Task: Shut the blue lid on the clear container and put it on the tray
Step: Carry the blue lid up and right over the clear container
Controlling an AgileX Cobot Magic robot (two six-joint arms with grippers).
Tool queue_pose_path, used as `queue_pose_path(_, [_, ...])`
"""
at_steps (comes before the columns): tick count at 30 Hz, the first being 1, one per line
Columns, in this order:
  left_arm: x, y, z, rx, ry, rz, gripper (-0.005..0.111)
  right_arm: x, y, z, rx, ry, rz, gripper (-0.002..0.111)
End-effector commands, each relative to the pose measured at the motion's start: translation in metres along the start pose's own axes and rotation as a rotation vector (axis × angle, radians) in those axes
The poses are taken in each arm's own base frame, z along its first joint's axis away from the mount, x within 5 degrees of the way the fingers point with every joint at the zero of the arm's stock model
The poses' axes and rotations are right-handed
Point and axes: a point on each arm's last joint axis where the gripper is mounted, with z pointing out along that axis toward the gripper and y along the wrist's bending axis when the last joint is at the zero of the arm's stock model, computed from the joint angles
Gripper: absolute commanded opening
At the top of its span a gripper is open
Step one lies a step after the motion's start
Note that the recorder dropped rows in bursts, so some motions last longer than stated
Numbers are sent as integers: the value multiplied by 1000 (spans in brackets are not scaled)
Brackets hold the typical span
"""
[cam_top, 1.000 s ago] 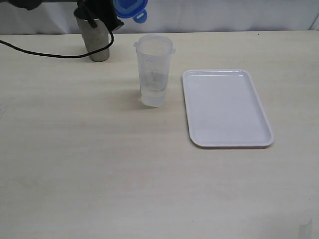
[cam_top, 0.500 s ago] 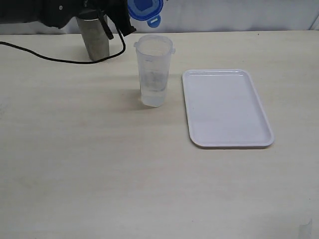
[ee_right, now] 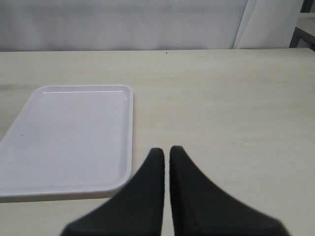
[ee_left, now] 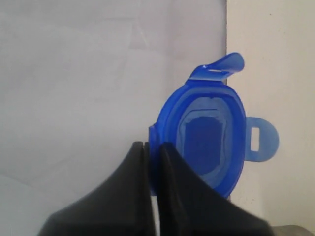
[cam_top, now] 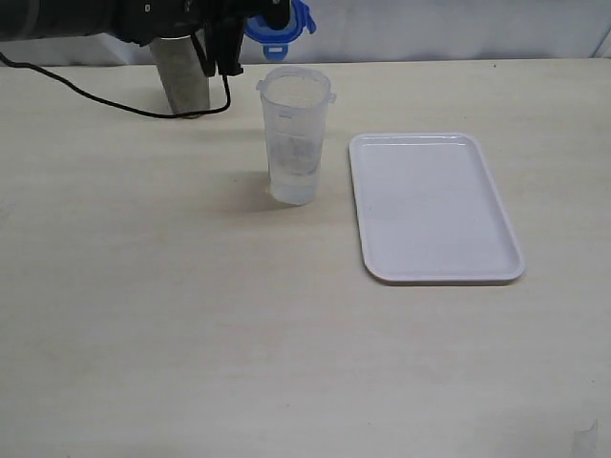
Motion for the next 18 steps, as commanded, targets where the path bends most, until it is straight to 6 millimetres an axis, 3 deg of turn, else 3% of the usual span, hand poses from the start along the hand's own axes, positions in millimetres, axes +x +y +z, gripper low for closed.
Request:
queue_pose_path(1, [-4,4,-1,-19,-9,118,0,0,0,0,3,-13,-5,4])
queue_pose_path(9, [-11,9,-2,-85,-34,179,0,0,0,0,3,-13,-5,4])
queue_pose_path(18, [-18,20,-19,-96,-37,11,0,0,0,0,3,-13,-5,4])
